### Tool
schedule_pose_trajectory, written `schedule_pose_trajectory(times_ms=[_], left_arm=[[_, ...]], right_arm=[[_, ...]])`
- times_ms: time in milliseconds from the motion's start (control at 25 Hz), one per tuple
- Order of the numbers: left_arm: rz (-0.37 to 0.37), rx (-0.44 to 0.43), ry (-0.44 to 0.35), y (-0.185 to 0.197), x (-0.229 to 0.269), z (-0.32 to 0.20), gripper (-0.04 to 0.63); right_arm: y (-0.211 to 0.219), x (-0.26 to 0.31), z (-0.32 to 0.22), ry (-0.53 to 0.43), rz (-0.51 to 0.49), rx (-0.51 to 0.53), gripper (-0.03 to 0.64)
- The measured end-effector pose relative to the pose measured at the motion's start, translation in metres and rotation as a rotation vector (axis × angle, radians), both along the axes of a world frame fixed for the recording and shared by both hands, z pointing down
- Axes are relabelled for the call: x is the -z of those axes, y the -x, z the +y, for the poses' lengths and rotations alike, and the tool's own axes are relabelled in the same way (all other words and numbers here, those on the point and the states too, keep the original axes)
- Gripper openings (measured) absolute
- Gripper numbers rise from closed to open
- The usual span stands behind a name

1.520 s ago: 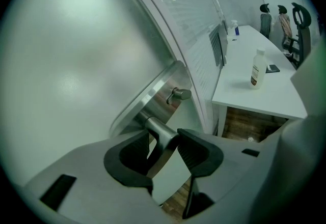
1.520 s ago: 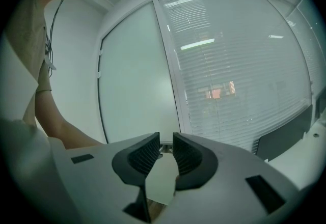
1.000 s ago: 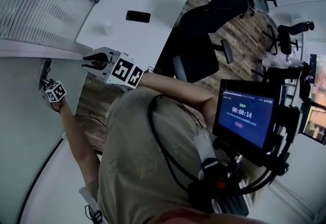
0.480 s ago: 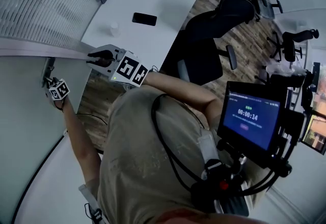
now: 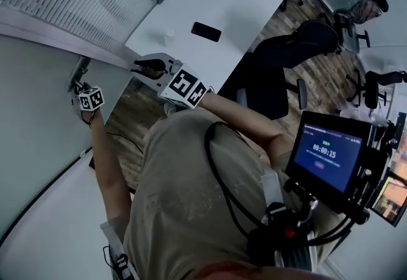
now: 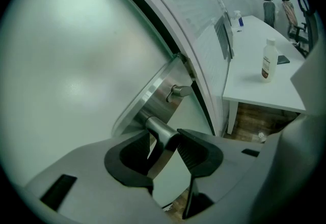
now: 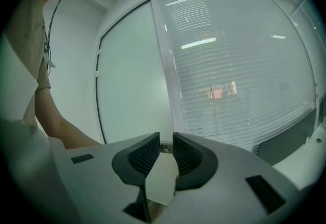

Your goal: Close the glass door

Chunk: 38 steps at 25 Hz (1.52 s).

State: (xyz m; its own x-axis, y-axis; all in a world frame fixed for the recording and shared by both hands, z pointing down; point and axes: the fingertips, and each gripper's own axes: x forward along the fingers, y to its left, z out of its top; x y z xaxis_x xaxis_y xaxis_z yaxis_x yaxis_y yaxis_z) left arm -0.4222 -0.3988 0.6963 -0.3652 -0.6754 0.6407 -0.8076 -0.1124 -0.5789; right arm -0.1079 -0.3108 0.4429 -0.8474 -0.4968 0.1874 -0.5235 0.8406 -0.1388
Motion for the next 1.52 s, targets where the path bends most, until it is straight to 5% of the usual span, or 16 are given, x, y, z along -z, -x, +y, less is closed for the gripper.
schedule_pose_trajectory(times_ms=[480,1000,1520], left_arm=[[-0.028,-0.016,-0.006,-0.015,0.005,0.002,0.178],[0.077,-0.009,0.024,-0.016,0.002,-0.011,0.179],[0.029,-0.043,0.04,-0.026,-0.002,-0.023,0.179]], right_arm=[[0.016,-0.006,0.009,0.011,0.014,0.054,0.072],[0.011,-0.009,0.009,0.021,0.015,0.039,0.072],[0.003,-0.015,0.011,0.041,0.016,0.025,0.072]])
